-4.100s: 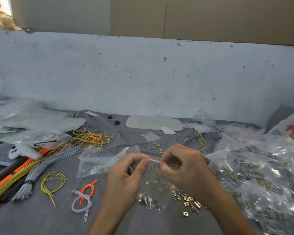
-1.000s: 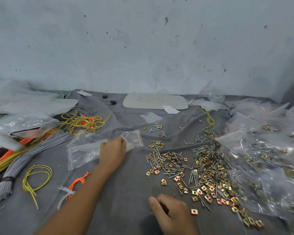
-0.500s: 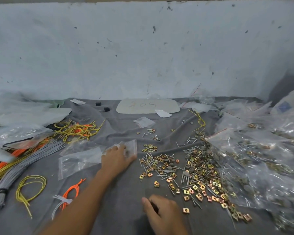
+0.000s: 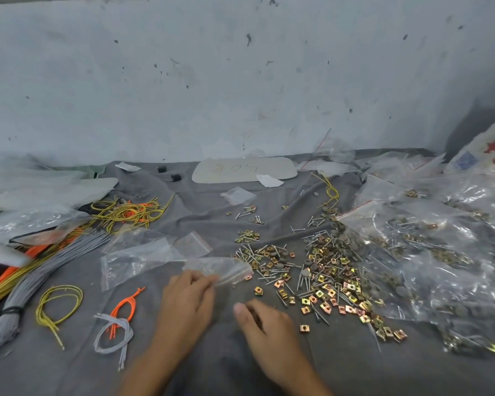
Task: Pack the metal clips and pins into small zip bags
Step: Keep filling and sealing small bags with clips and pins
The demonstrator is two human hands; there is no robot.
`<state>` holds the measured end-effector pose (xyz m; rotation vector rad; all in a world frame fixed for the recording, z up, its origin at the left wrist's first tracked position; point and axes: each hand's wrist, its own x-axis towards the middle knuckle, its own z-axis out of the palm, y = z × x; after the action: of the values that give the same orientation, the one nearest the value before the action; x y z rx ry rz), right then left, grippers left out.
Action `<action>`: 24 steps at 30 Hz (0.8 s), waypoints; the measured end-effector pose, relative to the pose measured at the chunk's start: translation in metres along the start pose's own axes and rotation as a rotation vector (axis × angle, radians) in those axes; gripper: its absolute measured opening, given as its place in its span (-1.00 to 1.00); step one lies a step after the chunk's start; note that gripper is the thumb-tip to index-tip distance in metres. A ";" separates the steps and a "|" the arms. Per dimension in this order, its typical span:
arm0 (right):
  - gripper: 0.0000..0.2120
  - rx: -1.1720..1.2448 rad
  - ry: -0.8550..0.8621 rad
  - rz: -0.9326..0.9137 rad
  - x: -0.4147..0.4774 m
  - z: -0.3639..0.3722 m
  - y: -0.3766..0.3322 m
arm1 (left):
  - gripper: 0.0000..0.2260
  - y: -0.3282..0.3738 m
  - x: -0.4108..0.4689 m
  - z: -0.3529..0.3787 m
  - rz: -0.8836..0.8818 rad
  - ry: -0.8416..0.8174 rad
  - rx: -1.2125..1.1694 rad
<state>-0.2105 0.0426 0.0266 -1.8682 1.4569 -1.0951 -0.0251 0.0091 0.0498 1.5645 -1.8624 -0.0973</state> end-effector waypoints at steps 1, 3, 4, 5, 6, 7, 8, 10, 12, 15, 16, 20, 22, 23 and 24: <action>-0.53 0.034 0.010 0.012 0.000 0.001 -0.001 | -0.60 0.003 -0.021 -0.001 0.019 -0.020 -0.005; -0.60 0.050 0.033 0.035 0.000 0.002 0.000 | -0.59 0.009 -0.050 0.000 0.013 -0.078 -0.024; -0.64 0.020 0.031 0.053 0.000 0.004 0.000 | -0.57 0.009 -0.059 0.001 -0.002 -0.100 -0.022; -0.70 -0.009 0.018 0.077 0.001 0.006 0.000 | -0.56 0.009 -0.065 0.003 -0.017 -0.118 -0.017; -0.75 -0.013 0.004 0.110 0.001 0.008 -0.002 | -0.55 0.009 -0.068 0.003 -0.033 -0.138 -0.010; -0.79 0.006 -0.017 0.142 0.002 0.011 -0.005 | -0.57 0.009 -0.069 0.003 -0.049 -0.156 -0.006; -0.77 0.020 -0.039 0.172 0.003 0.012 -0.010 | -0.59 0.009 -0.070 0.004 -0.062 -0.173 -0.008; -0.68 0.010 -0.045 0.204 0.005 0.016 -0.015 | -0.56 0.009 -0.070 0.004 -0.084 -0.190 -0.040; -0.69 -0.001 0.000 0.219 0.004 0.017 -0.013 | -0.54 0.008 -0.072 0.004 -0.105 -0.180 -0.088; -0.78 -0.012 0.033 0.213 0.000 0.018 -0.006 | -0.65 0.010 -0.079 0.002 -0.142 -0.157 -0.150; -0.79 -0.014 0.035 0.205 -0.002 0.018 -0.004 | -0.66 0.011 -0.081 0.001 -0.152 -0.150 -0.155; -0.82 0.031 0.055 0.169 -0.006 0.018 -0.005 | -0.62 0.019 -0.086 -0.001 -0.172 -0.124 -0.119; -0.79 0.063 0.044 0.154 -0.008 0.018 -0.006 | -0.61 0.021 -0.088 -0.001 -0.171 -0.102 -0.113; -0.77 0.078 0.028 0.147 -0.008 0.017 -0.006 | -0.61 0.021 -0.088 0.000 -0.174 -0.087 -0.122; -0.75 0.093 0.007 0.139 -0.008 0.016 -0.006 | -0.63 0.020 -0.087 0.001 -0.171 -0.072 -0.131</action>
<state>-0.1945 0.0508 0.0203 -1.6752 1.4891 -1.0844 -0.0400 0.0917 0.0194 1.6446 -1.7363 -0.3500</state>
